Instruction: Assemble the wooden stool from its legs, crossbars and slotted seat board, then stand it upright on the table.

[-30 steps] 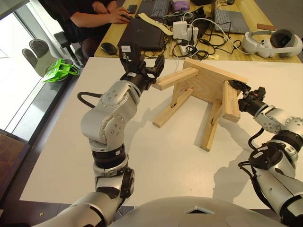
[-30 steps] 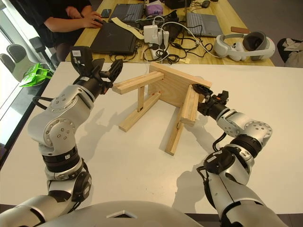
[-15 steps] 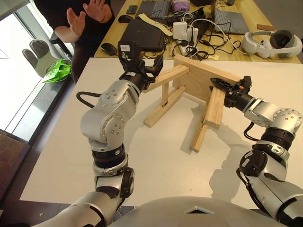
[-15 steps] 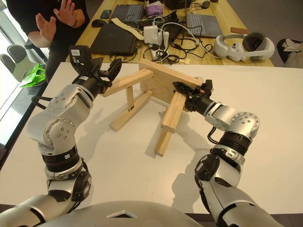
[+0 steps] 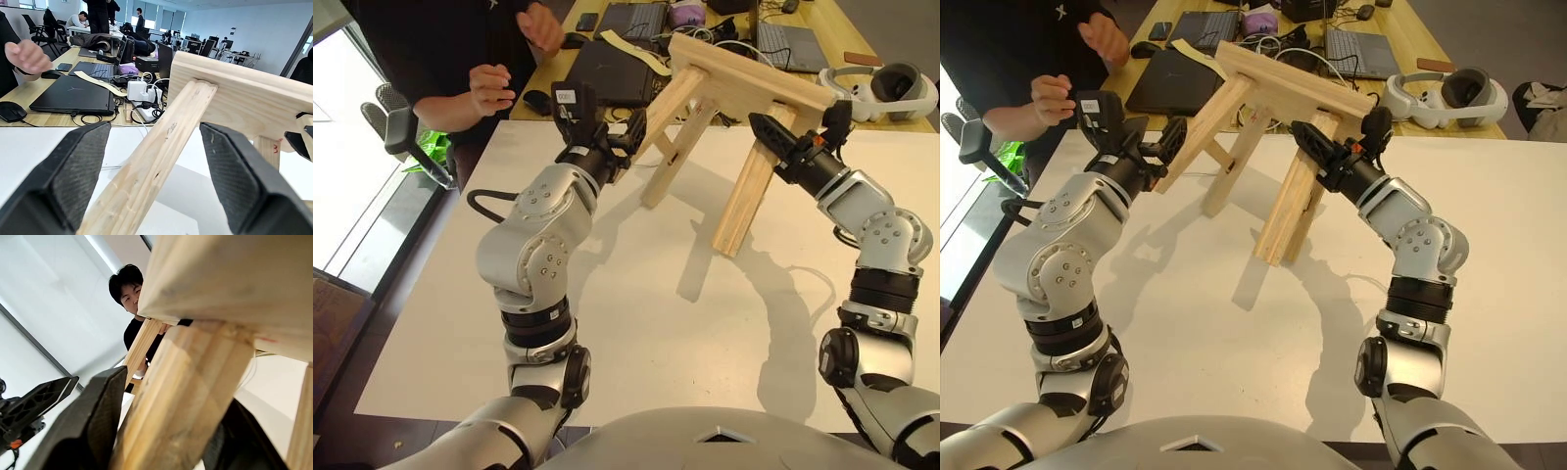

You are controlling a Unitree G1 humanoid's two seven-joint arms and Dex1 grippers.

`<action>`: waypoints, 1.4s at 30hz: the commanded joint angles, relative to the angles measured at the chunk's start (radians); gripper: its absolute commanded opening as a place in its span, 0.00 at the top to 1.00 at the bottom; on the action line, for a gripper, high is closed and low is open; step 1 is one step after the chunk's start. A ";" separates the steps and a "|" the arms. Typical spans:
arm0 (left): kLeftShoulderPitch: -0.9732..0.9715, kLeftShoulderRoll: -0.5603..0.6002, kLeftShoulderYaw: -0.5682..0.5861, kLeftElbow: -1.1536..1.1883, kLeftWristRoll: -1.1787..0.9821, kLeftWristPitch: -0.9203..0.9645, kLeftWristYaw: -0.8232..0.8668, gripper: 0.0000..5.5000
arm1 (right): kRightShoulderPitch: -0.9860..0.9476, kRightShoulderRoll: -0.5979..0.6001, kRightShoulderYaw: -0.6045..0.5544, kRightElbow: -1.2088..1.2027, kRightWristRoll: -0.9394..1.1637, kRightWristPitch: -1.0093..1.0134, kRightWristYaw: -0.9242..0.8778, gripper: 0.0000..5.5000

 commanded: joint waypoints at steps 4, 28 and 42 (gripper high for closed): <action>-0.025 0.030 0.037 -0.003 0.021 -0.014 0.006 0.38 | 0.185 -0.222 0.311 0.016 -0.395 -0.256 0.109 0.67; 0.012 0.038 0.051 -0.045 0.026 0.001 0.014 0.38 | 0.194 -0.308 0.200 -0.030 -0.401 -0.308 0.121 0.31; 0.052 0.033 0.069 -0.067 0.057 -0.085 0.031 0.38 | 0.121 -0.059 0.003 -0.263 -0.461 -0.469 -0.410 0.31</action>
